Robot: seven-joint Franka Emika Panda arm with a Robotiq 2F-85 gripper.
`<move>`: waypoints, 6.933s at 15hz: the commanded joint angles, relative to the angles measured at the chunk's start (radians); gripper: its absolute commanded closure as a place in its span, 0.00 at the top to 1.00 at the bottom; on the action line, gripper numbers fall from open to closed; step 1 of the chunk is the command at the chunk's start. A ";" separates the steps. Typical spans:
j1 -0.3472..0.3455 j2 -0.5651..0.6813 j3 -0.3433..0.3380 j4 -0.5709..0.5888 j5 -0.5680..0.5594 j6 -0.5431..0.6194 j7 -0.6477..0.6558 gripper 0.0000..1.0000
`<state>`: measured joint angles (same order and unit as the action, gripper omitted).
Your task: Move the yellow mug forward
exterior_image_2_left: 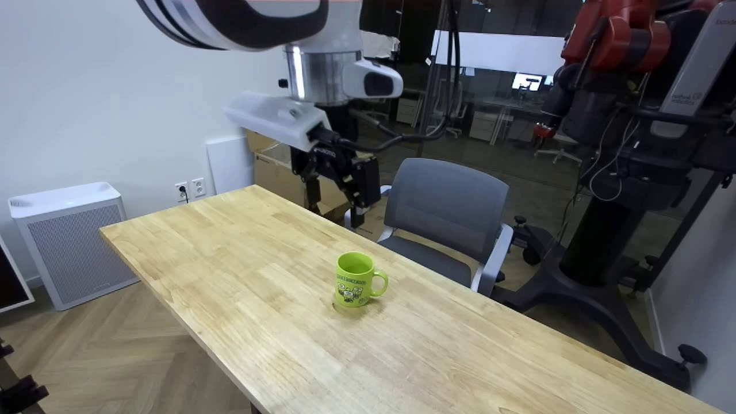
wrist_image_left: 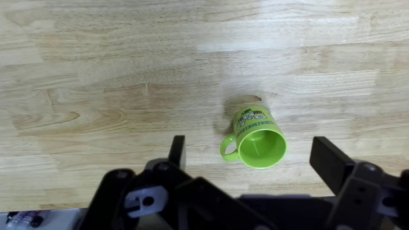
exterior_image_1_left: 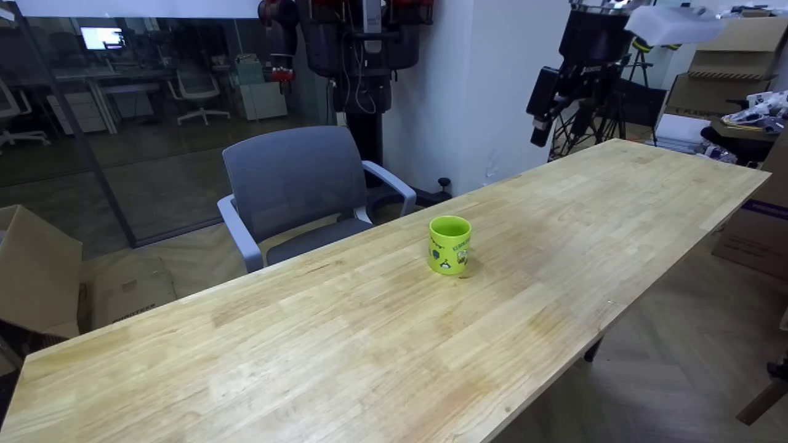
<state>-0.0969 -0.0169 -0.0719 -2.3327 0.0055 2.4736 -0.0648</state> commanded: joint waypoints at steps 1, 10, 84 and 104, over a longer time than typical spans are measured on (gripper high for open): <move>-0.007 0.199 -0.010 0.217 0.147 -0.095 -0.244 1.00; -0.046 0.401 0.083 0.431 0.198 -0.232 -0.473 1.00; 0.240 0.624 -0.142 0.425 -0.009 0.118 0.639 1.00; 0.039 0.585 -0.010 0.275 0.168 0.478 0.382 1.00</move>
<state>0.0763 0.5893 -0.2245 -2.0933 0.1132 2.9709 0.4454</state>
